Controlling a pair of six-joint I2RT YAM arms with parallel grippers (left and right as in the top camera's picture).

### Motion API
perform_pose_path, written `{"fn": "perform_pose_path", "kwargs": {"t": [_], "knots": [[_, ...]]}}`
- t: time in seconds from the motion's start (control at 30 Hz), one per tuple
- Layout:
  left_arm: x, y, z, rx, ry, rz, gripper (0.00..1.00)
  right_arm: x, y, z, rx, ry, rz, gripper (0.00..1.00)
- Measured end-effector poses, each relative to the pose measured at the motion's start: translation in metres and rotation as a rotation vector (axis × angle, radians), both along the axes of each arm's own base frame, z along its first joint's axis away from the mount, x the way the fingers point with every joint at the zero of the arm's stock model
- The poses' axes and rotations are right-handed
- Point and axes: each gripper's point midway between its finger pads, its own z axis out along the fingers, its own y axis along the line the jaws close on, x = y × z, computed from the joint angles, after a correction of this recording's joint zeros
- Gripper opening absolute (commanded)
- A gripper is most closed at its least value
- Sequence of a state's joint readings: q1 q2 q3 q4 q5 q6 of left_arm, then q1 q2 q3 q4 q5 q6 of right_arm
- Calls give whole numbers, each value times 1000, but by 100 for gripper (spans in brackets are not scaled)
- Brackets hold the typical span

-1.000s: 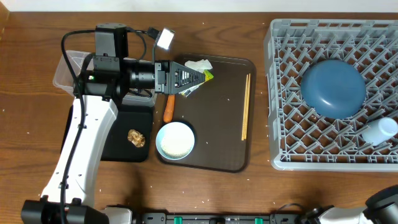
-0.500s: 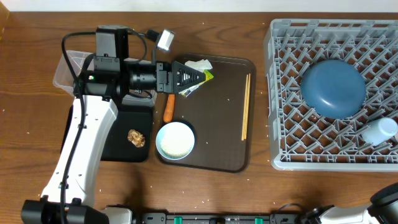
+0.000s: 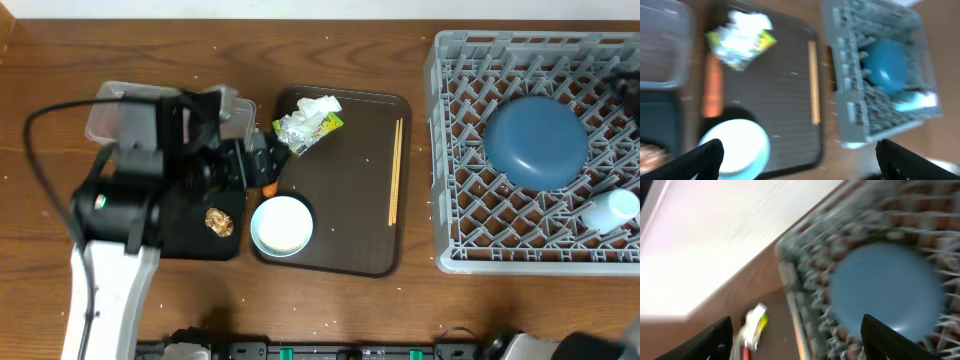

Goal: Sort waste into correct bins and load items into the dishwasher rack
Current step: 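Reach the left gripper down and grasp the white tissue on the brown tray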

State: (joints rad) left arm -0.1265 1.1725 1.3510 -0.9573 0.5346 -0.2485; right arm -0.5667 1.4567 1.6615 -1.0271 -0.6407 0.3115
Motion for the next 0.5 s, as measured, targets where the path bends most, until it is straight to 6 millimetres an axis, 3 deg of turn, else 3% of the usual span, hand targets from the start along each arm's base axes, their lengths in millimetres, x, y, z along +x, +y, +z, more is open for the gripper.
{"fn": "perform_pose_path", "kwargs": {"t": [0.13,0.27,0.4,0.5], "knots": [[-1,14,-5,92,-15,39,99,0,65,-3,-64,45,162,76],[17,15,-32,212,19,33,99,6,109,-24,-144,118,272,78],[47,-3,-65,343,14,-23,99,8,132,-37,-195,156,332,79],[73,-22,-92,457,-22,-62,99,6,135,-43,-211,184,333,79]]}}
